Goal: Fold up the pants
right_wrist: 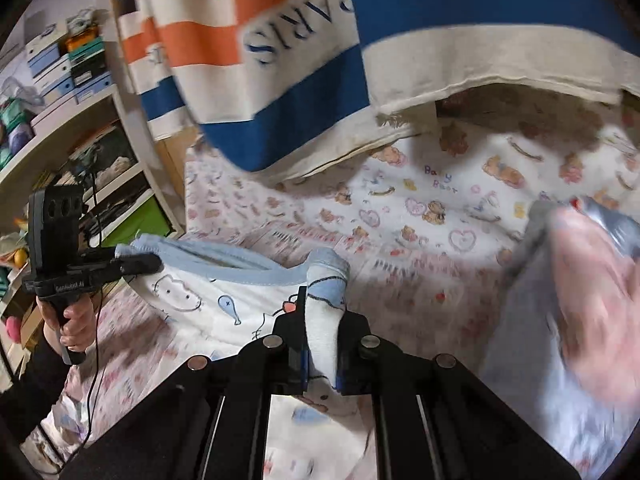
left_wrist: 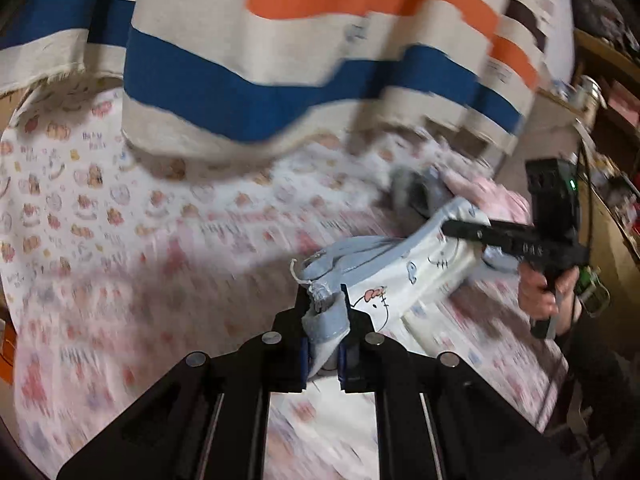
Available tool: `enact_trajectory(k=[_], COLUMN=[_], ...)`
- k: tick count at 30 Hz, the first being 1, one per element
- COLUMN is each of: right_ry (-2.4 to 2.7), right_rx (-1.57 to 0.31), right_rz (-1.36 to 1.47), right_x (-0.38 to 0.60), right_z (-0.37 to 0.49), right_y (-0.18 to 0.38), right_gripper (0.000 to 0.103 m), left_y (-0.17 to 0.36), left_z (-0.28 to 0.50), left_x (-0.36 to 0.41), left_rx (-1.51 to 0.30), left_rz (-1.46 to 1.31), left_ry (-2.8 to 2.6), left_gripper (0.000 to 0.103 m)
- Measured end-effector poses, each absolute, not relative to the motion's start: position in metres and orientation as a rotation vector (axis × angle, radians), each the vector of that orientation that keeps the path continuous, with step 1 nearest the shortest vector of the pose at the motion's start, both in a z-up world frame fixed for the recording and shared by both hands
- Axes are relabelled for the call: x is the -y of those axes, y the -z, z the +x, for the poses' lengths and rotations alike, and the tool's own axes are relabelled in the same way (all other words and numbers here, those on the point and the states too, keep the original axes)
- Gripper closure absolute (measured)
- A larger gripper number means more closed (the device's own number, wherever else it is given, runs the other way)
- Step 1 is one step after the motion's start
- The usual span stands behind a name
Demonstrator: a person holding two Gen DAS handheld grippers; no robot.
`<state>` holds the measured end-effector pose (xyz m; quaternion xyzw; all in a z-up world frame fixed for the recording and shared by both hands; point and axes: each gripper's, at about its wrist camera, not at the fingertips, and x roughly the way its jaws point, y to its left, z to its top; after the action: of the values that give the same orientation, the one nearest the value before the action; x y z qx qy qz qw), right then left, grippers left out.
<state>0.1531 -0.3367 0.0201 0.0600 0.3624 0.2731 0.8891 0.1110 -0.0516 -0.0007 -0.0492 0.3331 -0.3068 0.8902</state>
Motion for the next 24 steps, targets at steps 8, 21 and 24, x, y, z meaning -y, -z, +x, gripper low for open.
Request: enact_trajectory(k=[8,21,24], right_ry=[-0.588,-0.599,-0.573], right_rx=[-0.794,-0.891,-0.890], right_rz=[0.130,0.142,0.146], right_x=[0.351,0.360,0.372], right_z=[0.086,0.054,0.047], right_y=[0.004,0.038,0.034], right_gripper=[0.095,0.089,0.063], left_y=[0.030,0.061,0.055], left_z=[0.048,0.017,0.005], left_x=[0.065,0.074,0.069], left_rx=[-0.743,-0.823,-0.795], left_rz=[-0.083,-0.048,-0.034], left_ry=[0.647,0.624,0.631], left_gripper=[0.094,0.088,0.075])
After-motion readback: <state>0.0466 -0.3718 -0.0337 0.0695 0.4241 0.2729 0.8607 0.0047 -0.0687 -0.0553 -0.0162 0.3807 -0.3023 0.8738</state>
